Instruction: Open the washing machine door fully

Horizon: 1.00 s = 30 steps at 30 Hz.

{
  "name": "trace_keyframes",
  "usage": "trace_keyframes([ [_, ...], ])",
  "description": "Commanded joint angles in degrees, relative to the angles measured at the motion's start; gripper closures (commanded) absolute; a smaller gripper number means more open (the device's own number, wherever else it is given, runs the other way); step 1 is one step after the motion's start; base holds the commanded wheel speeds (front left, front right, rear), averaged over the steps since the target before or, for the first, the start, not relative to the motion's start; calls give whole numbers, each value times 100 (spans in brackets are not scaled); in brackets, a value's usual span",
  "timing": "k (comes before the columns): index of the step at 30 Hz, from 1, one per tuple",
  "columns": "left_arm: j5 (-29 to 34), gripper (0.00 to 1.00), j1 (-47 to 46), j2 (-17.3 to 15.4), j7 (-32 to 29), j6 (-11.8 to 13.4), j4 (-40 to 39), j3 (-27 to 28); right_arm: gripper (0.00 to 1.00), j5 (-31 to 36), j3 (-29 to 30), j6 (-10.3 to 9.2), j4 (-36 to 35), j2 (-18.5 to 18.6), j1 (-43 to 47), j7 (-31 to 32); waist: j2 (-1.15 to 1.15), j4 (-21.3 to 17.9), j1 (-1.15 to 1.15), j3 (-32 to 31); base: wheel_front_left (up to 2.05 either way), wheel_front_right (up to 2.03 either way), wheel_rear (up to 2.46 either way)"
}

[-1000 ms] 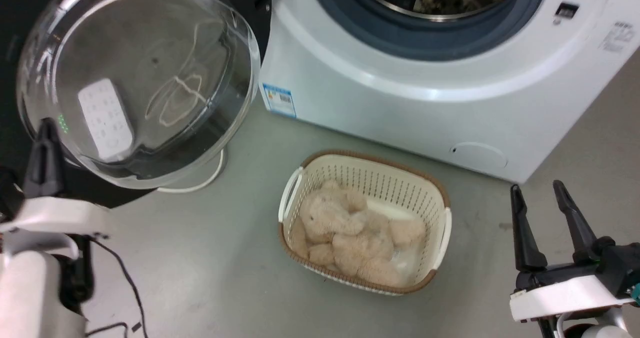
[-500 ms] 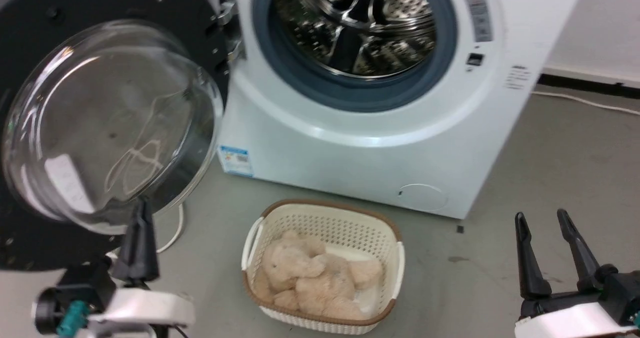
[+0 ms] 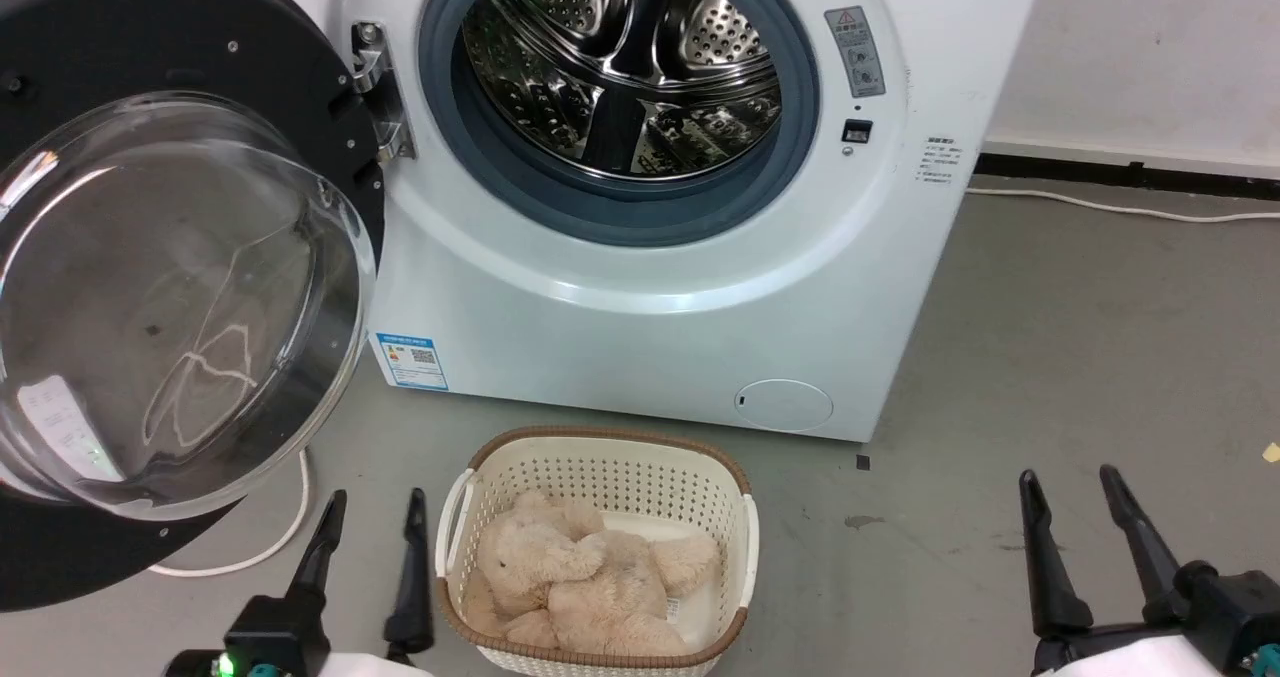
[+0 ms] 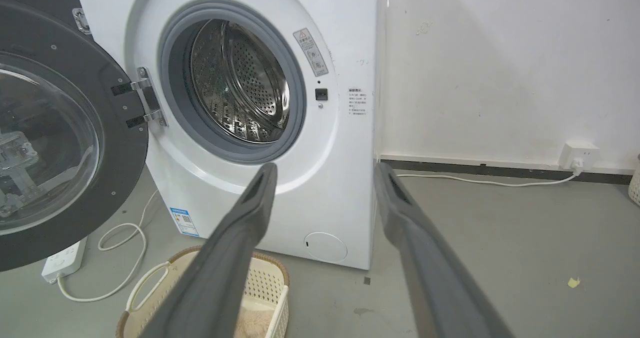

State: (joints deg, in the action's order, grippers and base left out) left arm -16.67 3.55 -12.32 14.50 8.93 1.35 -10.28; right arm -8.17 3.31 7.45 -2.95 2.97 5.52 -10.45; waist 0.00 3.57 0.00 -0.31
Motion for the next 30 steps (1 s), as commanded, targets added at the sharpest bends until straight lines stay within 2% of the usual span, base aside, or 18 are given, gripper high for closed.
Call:
trace_keyframes([
  [1,79,0,57,-25,5,8,53,-74,0,-37,-16,3,59,-9,90,35,0,-37,0,-11,0,0,0],
  [21,33,0,13,20,-177,81,88,-248,0,-60,-42,3,230,-9,80,-7,0,-143,0,11,0,0,0],
  [22,43,100,2,27,-182,50,93,-229,100,-2,-32,0,218,0,16,30,0,-146,0,11,0,0,0],
  [30,101,100,-11,60,-233,13,88,-177,100,35,-40,0,220,0,-10,72,0,-155,0,12,0,0,0],
])
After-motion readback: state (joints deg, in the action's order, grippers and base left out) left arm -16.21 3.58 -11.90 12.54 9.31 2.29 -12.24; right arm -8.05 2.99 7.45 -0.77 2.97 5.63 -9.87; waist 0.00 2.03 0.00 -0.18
